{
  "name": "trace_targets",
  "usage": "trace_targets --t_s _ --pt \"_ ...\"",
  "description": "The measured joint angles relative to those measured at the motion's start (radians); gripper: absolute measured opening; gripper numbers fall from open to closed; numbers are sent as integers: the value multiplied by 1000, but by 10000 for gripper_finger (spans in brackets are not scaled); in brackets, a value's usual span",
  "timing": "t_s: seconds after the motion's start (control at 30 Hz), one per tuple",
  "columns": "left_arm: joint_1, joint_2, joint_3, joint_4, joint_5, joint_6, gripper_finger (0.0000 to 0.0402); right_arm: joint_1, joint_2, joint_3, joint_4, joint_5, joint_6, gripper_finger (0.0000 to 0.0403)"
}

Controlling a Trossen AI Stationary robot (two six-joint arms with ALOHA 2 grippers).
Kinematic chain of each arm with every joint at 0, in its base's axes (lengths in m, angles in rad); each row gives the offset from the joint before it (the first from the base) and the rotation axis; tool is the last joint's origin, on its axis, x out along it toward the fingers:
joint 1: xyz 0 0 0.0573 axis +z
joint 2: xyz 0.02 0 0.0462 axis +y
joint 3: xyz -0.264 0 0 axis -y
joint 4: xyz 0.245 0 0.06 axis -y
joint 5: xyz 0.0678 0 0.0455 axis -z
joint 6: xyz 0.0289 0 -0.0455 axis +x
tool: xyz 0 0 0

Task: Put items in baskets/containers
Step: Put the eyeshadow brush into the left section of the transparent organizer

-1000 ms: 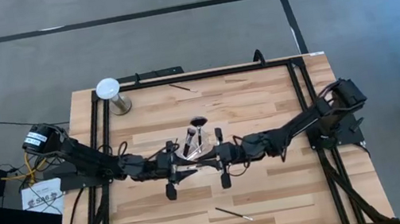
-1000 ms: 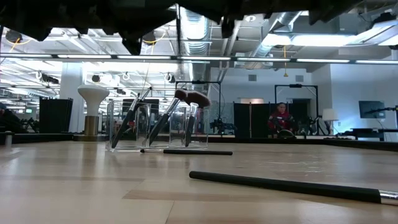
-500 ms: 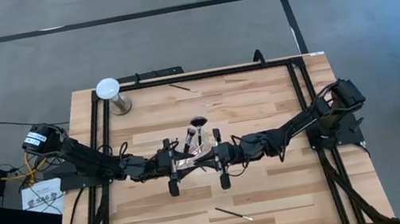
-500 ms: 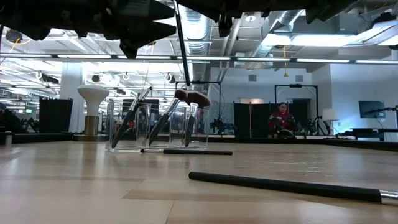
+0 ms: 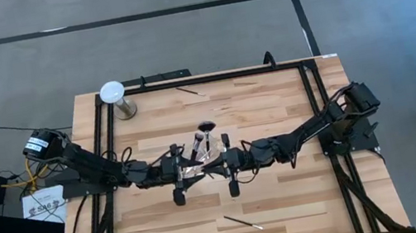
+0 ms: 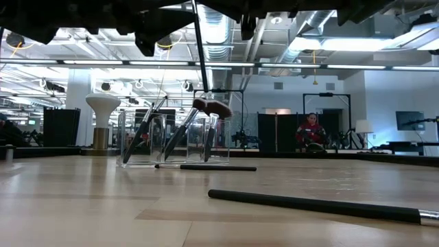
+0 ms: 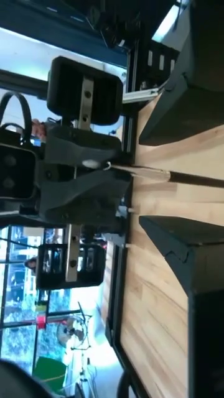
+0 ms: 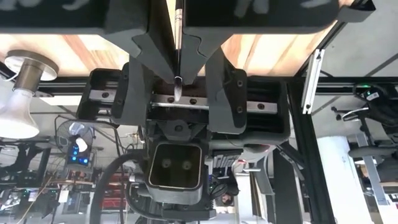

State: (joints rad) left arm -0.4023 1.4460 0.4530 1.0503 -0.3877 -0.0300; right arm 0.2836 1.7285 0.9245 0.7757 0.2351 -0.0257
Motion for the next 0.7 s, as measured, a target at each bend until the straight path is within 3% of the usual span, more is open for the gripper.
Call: trace_targets --t_s 0.7 --pt "0 0 13 5 -1 49 186 4 20 0 94 -8 -34 0"
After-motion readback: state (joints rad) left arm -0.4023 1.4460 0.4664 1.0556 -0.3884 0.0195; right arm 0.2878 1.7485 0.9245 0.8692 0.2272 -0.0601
